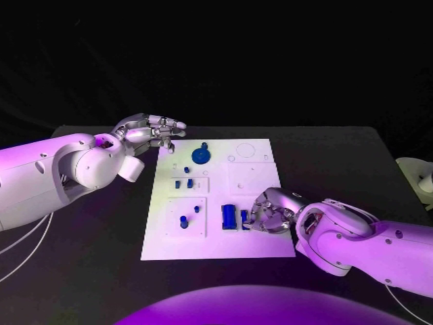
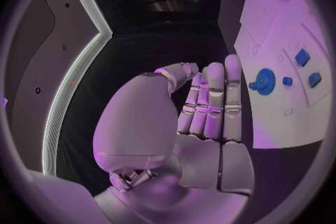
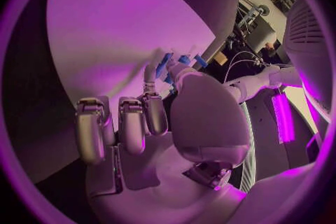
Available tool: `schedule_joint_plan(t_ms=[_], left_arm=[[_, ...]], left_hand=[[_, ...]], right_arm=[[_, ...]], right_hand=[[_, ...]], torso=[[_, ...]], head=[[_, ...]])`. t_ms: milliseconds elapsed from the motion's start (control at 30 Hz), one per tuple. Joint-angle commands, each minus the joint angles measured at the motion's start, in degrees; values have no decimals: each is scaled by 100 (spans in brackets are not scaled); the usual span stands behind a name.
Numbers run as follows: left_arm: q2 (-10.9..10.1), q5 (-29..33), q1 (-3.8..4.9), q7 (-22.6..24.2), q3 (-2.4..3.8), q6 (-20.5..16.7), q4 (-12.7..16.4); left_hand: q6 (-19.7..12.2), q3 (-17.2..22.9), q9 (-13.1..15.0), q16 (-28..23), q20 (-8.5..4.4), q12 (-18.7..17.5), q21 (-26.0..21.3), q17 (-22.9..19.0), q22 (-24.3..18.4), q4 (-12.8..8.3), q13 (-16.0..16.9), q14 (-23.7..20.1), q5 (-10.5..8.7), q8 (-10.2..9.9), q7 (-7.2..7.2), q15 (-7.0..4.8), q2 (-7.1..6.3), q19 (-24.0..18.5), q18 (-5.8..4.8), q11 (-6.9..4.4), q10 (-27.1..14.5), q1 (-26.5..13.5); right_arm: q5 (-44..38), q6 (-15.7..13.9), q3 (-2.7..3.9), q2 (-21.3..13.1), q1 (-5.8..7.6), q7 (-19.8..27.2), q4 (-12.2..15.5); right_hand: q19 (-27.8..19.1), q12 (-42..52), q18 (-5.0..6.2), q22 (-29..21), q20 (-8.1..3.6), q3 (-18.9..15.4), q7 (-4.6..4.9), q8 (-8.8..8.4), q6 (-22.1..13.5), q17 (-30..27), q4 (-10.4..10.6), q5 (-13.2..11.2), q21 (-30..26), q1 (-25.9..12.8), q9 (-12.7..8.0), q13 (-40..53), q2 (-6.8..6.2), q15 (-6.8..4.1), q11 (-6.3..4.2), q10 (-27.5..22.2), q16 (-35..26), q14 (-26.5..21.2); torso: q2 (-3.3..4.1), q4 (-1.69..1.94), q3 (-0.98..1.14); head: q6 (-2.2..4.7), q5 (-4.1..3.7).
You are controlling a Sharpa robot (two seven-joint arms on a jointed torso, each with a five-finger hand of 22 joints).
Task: Assemble the parts on the task board
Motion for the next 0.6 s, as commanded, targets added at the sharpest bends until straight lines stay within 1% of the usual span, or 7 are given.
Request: schedule_joint_plan(t_ms=[33, 100, 233, 300, 400, 500, 600], left_arm=[[8, 4, 3, 31, 4, 82, 7], [9, 4, 3, 38, 4, 73, 7], [27, 12, 1, 88, 3, 32, -5], [43, 27, -2, 132, 3, 2, -17], [90, 92, -20, 254, 2, -85, -64], [124, 150, -43, 366, 2, -192, -107], [210, 283, -80, 583, 1, -387, -215]], left_hand=[[-44, 42, -13, 9, -16, 30, 26, -13, 21, 7, -7, -28, 36, 36, -1, -9, -1, 0, 38, 12, -46, 52], [-44, 42, -13, 9, -16, 30, 26, -13, 21, 7, -7, -28, 36, 36, -1, -9, -1, 0, 38, 12, -46, 52], [-44, 42, -14, 9, -16, 32, 28, -15, 24, 10, -8, -28, 35, 37, -1, -7, -3, -3, 37, 13, -47, 45], [-46, 37, -16, 11, -12, 36, 32, -18, 27, 23, -10, -26, 30, 38, 0, -3, -8, -9, 35, 16, -50, 19], [-56, -4, -21, 22, 7, 48, 22, -26, 24, 90, -15, -21, 17, 42, -3, 11, -36, -29, 32, 17, -62, -92], [-70, -85, -23, 40, 31, 68, -26, -33, -6, 182, -19, -25, 8, 51, -10, 25, -89, -55, 33, 15, -77, -230], [-85, -198, -22, 44, 54, 102, -119, -47, -66, 293, -19, -63, 1, 68, -24, 34, -155, -84, 35, 7, -77, -369]], right_arm=[[174, -227, 5, -55, 9, 434, 21], [545, -298, 11, -111, 53, 855, -1], [1477, -369, 19, -204, 219, 1773, -96], [1991, -398, 21, -219, 321, 2186, -182], [3055, -452, 24, -224, 498, 2879, -350], [3697, -455, 27, -194, 619, 3276, -507], [4428, -393, 32, -70, 772, 3687, -866]], right_hand=[[526, -70, -33, 1442, -32, -76, 33, -43, 2, 1271, 27, -40, -32, 15, -18, 868, -5, -16, -39, 192, 17, 549], [501, -151, -17, 1420, -26, -101, 51, -73, -43, 1229, 43, -37, -109, 19, -32, 827, 0, -7, -25, 161, -1, 540], [345, -505, 75, 1290, 32, -194, 192, -274, -371, 1002, 52, -7, -577, 94, -114, 655, 21, 84, 93, -6, -103, 487], [196, -890, 157, 1165, 106, -283, 283, -405, -543, 759, 42, 41, -1013, 180, -165, 459, 59, 167, 185, -192, -228, 425], [84, -1192, 218, 1069, 154, -312, 357, -530, -702, 624, 23, 114, -1344, 292, -212, 300, 116, 212, 240, -345, -303, 391], [-173, -1817, 347, 851, 219, -306, 436, -652, -858, 237, -52, 174, -2062, 518, -251, -47, 188, 276, 311, -687, -532, 268], [-390, -2337, 444, 664, 269, -314, 490, -723, -942, -106, -90, 134, -2644, 651, -269, -356, 220, 327, 363, -1008, -749, 137]], torso=[[-6, -4, -1], [-14, -8, -6], [-39, -17, -15], [-65, -33, -26], [-123, -50, -45], [-162, -60, -60], [-233, -79, -80]], head=[[17, 1], [38, 1], [119, -30], [161, -40], [245, -41], [351, -60], [491, -80]])
